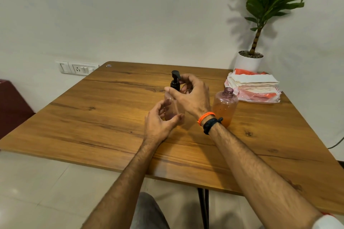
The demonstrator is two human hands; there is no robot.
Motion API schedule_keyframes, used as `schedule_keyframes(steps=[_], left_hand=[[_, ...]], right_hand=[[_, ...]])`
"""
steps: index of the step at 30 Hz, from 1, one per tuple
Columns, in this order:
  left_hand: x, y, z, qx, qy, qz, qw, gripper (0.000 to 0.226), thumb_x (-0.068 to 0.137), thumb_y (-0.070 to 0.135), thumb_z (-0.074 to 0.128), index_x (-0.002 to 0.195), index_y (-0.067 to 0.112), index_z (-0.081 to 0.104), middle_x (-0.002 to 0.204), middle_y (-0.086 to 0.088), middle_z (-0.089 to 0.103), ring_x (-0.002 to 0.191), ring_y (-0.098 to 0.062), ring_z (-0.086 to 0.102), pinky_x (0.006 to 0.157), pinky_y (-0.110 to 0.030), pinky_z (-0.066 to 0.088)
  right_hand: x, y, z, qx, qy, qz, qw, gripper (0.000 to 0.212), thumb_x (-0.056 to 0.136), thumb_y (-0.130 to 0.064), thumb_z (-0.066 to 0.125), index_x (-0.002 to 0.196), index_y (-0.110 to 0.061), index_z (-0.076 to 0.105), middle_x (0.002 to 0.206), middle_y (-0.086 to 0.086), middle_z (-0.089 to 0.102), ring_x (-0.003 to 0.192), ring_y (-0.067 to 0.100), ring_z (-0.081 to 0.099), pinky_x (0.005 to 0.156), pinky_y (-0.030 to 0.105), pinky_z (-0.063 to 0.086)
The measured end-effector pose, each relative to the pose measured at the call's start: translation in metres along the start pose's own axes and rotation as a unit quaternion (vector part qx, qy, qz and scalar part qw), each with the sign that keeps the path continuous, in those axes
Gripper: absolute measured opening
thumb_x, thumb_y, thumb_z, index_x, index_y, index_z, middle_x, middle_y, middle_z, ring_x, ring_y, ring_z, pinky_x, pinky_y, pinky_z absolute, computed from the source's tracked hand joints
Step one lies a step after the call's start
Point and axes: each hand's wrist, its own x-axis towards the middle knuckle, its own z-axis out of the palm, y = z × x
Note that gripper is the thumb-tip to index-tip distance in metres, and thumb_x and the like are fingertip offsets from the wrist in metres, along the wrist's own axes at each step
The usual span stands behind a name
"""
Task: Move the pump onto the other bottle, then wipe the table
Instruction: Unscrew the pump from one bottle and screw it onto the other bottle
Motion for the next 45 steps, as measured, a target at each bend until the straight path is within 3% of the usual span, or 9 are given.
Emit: schedule_keyframes(steps=[8,15,20,23,28,36,42,45], left_hand=[[0.0003,-0.002,0.0,-0.001,0.0,0.002,1.0,0.078,0.063,0.05,0.084,0.13,0.027,0.055,0.129,0.008,0.064,0.117,-0.005,0.062,0.096,-0.038,0.056],[0.0011,-0.003,-0.0006,0.0,-0.008,-0.002,1.0,0.079,0.066,0.045,0.085,0.134,0.019,0.054,0.131,0.004,0.063,0.119,-0.009,0.062,0.098,-0.04,0.055],[0.0008,-0.0029,-0.0005,-0.01,-0.001,0.002,1.0,0.074,0.068,0.035,0.088,0.132,0.018,0.056,0.13,0.003,0.064,0.118,-0.009,0.062,0.099,-0.04,0.055],[0.001,-0.0029,-0.0009,-0.012,-0.003,0.002,1.0,0.076,0.065,0.04,0.087,0.132,0.019,0.056,0.13,0.003,0.064,0.118,-0.009,0.062,0.099,-0.04,0.055],[0.0012,-0.0051,-0.0004,-0.01,-0.004,0.004,1.0,0.074,0.066,0.041,0.086,0.131,0.024,0.056,0.13,0.005,0.064,0.117,-0.007,0.063,0.098,-0.038,0.055],[0.0019,-0.0061,-0.0001,-0.009,-0.004,0.013,1.0,0.073,0.066,0.039,0.087,0.131,0.022,0.056,0.129,0.005,0.064,0.115,-0.005,0.063,0.096,-0.033,0.056],[0.0025,-0.0064,-0.0003,-0.003,-0.003,0.011,1.0,0.075,0.066,0.041,0.086,0.132,0.021,0.056,0.13,0.006,0.064,0.116,-0.006,0.063,0.096,-0.033,0.056],[0.0025,-0.0066,0.0003,-0.008,-0.003,0.009,1.0,0.075,0.066,0.041,0.087,0.131,0.021,0.057,0.129,0.006,0.064,0.116,-0.007,0.063,0.096,-0.035,0.056]], right_hand=[[-0.0001,0.0032,0.0013,-0.001,0.007,0.003,1.0,0.024,0.077,-0.031,0.078,0.097,-0.026,0.064,0.069,-0.018,0.057,0.06,-0.005,0.052,0.055,0.007,0.041],[-0.0011,0.0008,0.0019,0.003,0.011,-0.003,1.0,0.037,0.071,-0.043,0.082,0.097,-0.028,0.06,0.077,-0.021,0.057,0.063,-0.01,0.055,0.052,0.004,0.042],[0.0006,0.0016,0.0021,0.0,0.02,-0.002,1.0,0.031,0.074,-0.035,0.081,0.095,-0.03,0.059,0.075,-0.021,0.057,0.065,-0.004,0.054,0.055,0.005,0.045],[0.0007,0.0019,0.0027,-0.002,0.017,-0.012,1.0,0.027,0.075,-0.031,0.078,0.098,-0.025,0.064,0.074,-0.022,0.057,0.063,-0.005,0.053,0.053,0.007,0.043],[0.0004,0.0012,0.0039,-0.004,0.022,-0.005,1.0,0.04,0.072,-0.044,0.081,0.101,-0.024,0.063,0.089,-0.016,0.063,0.068,0.0,0.056,0.055,0.008,0.047],[0.0003,0.0007,0.0029,0.019,0.018,-0.003,1.0,0.025,0.077,-0.023,0.077,0.1,-0.022,0.066,0.078,-0.022,0.059,0.064,-0.004,0.051,0.055,0.007,0.043],[-0.0011,0.0001,0.0041,0.024,0.025,0.009,0.999,0.036,0.072,-0.038,0.082,0.099,-0.022,0.065,0.091,-0.015,0.065,0.072,0.001,0.054,0.06,0.017,0.054],[-0.0013,-0.0007,0.0043,0.025,0.03,0.011,0.999,0.03,0.073,-0.033,0.082,0.095,-0.027,0.064,0.083,-0.02,0.062,0.068,0.0,0.053,0.057,0.012,0.051]])
